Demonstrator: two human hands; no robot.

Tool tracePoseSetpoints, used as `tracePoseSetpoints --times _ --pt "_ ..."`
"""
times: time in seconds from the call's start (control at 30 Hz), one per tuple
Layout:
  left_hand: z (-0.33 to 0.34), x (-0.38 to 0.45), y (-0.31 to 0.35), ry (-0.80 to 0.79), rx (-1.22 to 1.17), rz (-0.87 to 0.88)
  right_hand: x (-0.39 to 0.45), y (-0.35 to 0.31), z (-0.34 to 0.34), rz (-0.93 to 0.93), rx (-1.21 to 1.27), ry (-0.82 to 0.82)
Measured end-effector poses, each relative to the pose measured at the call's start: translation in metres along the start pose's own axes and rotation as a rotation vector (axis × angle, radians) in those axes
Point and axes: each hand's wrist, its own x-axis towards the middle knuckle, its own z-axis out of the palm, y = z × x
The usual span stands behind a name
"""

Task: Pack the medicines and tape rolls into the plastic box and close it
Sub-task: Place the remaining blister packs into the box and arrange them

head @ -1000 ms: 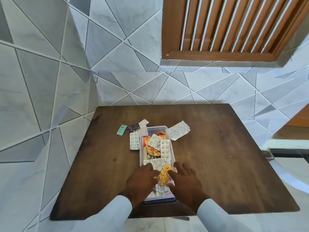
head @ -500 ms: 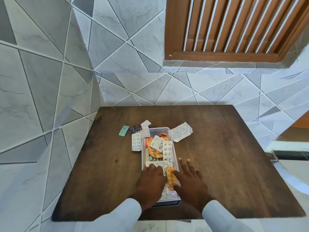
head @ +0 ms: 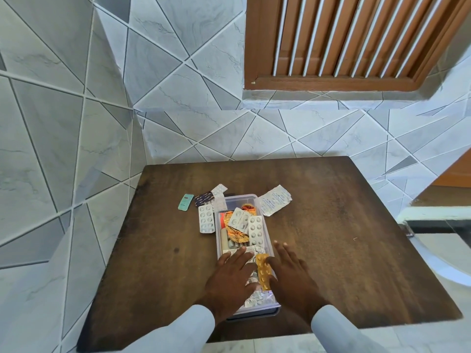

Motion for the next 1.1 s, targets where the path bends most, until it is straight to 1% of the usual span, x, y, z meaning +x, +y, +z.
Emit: tracePoseSetpoints --times 0.07,0.2,0.3,0.37,0.47,0.53,0.57,0.63,0.7,0.77,0.87,0.97,1.0,1.1 --pt "0.0 -0.001 -0.003 0.006 -0.011 0.014 0.003 -0.004 -0.001 0.014 0.018 0.011" --pt "-0.008 0.0 -0.013 0.055 -0.057 0.055 0.008 -0.013 -0.002 0.031 0.048 0.093" --pt "-0.018 0.004 -0.028 0.147 -0.109 0.067 0.013 -0.017 -0.006 0.083 0.122 0.139" --pt "-0.025 0.01 -0.045 0.225 -0.159 0.057 0.019 -0.018 -0.012 0.138 0.187 0.201" --pt "-0.034 0.024 -0.071 0.352 -0.249 -0.034 0.029 -0.01 -0.024 0.211 0.321 0.343" --pt "-0.042 0.038 -0.091 0.408 -0.328 -0.187 0.042 0.002 -0.029 0.28 0.414 0.382" --pt "-0.046 0.045 -0.101 0.412 -0.36 -0.28 0.05 0.008 -0.031 0.32 0.451 0.373" --pt "-0.051 0.065 -0.122 0.368 -0.404 -0.436 0.071 0.022 -0.035 0.412 0.522 0.303" --pt "-0.053 0.083 -0.141 0.286 -0.448 -0.52 0.095 0.032 -0.042 0.499 0.591 0.226" --pt "-0.053 0.098 -0.155 0.208 -0.522 -0.58 0.121 0.038 -0.051 0.541 0.614 0.154" --pt "-0.051 0.118 -0.161 0.174 -0.588 -0.688 0.161 0.047 -0.059 0.551 0.621 0.087" --pt "-0.044 0.133 -0.154 0.158 -0.662 -0.806 0.189 0.054 -0.06 0.549 0.714 0.146" --pt "-0.042 0.139 -0.152 0.156 -0.646 -0.834 0.199 0.059 -0.059 0.584 0.727 0.162" --pt "-0.04 0.149 -0.148 0.141 -0.565 -0.88 0.215 0.062 -0.056 0.587 0.739 0.2"
